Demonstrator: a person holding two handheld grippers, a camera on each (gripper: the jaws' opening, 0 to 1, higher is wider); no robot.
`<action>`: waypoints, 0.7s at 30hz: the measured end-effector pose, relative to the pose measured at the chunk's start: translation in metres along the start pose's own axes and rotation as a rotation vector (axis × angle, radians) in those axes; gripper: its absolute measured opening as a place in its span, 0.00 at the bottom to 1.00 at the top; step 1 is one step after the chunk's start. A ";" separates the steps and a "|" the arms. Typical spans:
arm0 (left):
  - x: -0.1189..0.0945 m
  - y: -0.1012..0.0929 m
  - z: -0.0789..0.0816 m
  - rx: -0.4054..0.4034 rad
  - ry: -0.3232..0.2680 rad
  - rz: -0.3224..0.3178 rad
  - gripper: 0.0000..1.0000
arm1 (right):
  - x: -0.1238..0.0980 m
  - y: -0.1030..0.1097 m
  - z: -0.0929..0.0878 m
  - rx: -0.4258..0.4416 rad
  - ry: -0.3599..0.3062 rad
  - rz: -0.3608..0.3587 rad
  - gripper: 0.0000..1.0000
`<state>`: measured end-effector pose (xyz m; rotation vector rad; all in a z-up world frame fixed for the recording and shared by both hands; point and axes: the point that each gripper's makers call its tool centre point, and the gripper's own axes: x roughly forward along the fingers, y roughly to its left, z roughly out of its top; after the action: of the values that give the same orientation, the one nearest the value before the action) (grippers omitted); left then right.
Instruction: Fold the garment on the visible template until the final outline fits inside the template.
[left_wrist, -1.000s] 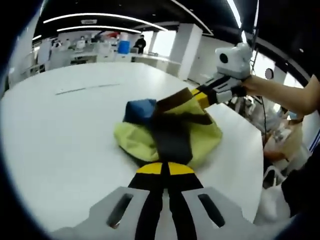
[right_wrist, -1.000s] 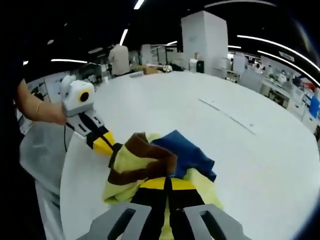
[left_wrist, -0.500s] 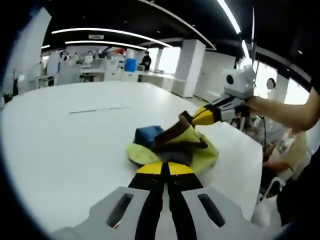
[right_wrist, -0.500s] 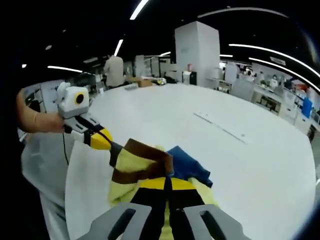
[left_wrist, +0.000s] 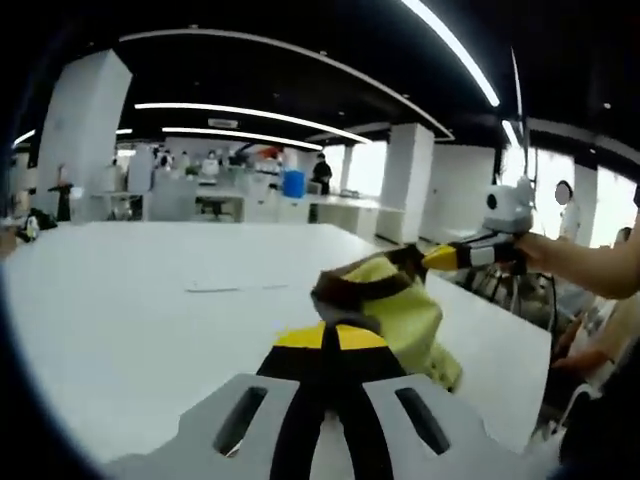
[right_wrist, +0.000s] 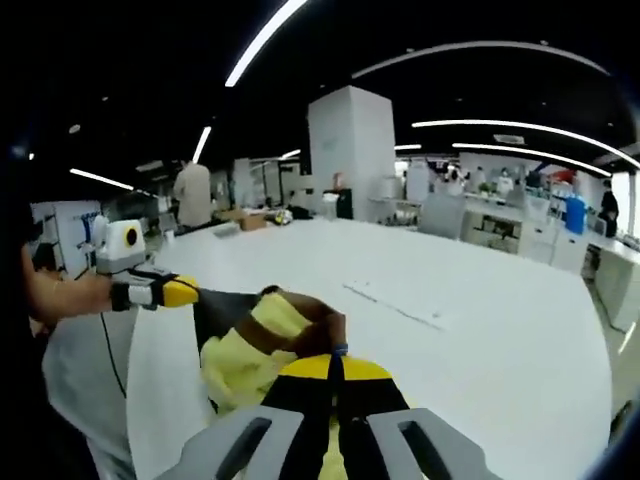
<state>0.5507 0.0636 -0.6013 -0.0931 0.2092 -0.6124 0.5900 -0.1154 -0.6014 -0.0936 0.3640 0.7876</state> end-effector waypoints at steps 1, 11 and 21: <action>0.002 0.003 0.004 0.003 -0.011 0.016 0.00 | 0.000 -0.002 0.002 -0.002 -0.001 -0.006 0.00; 0.037 0.034 0.045 -0.057 -0.141 0.153 0.00 | 0.011 -0.029 0.038 0.014 -0.091 -0.111 0.00; 0.090 0.071 0.033 -0.053 -0.123 0.242 0.00 | 0.046 -0.070 0.047 0.083 -0.142 -0.236 0.00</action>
<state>0.6700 0.0700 -0.5951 -0.1543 0.1151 -0.3589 0.6824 -0.1233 -0.5773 -0.0022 0.2452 0.5414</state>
